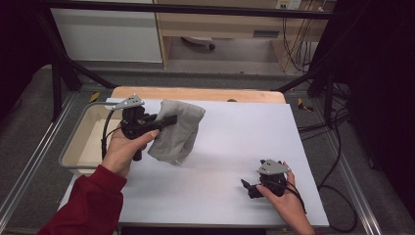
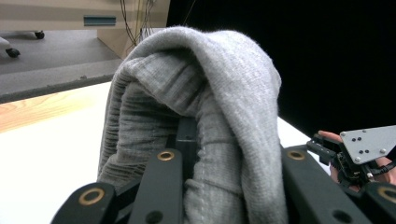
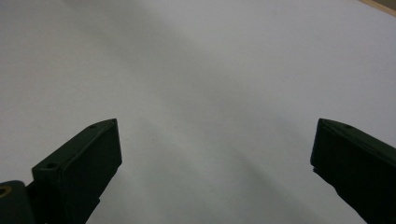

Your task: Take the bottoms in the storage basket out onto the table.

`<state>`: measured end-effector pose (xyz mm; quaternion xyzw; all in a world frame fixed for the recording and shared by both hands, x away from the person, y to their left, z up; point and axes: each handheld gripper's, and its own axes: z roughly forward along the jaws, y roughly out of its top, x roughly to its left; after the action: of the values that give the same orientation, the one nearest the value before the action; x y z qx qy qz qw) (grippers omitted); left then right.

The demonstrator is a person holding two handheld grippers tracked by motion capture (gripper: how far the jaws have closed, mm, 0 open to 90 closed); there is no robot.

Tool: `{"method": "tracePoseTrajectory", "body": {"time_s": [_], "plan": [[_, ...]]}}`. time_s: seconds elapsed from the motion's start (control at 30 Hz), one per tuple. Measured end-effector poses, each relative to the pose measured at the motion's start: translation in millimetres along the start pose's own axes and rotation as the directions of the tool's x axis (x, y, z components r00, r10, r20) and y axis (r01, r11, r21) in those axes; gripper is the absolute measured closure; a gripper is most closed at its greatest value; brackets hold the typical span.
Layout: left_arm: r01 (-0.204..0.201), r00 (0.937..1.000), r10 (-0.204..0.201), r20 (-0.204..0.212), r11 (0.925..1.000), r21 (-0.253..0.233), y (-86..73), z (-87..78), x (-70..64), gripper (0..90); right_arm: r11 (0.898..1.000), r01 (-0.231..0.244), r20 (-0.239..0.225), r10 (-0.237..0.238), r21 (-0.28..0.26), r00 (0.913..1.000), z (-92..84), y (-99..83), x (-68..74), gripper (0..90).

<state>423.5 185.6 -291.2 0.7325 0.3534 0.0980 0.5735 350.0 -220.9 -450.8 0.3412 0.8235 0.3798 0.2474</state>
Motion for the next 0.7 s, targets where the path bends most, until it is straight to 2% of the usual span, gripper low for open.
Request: {"method": "tracePoseTrajectory", "body": {"time_s": [0.3,0.7], "plan": [[0.009,1.0000,-0.009,0.000,0.9996,0.026,-1.8,11.0,3.3,70.6,1.000,0.001,-0.001,-0.001,-0.004,1.0000,-0.8,0.4,-0.1,2.4],[0.018,0.9998,-0.019,0.002,0.9972,0.072,-7.3,34.4,7.1,70.5,1.000,0.000,-0.002,0.000,-0.004,1.0000,-0.1,0.4,0.2,2.4]]}}
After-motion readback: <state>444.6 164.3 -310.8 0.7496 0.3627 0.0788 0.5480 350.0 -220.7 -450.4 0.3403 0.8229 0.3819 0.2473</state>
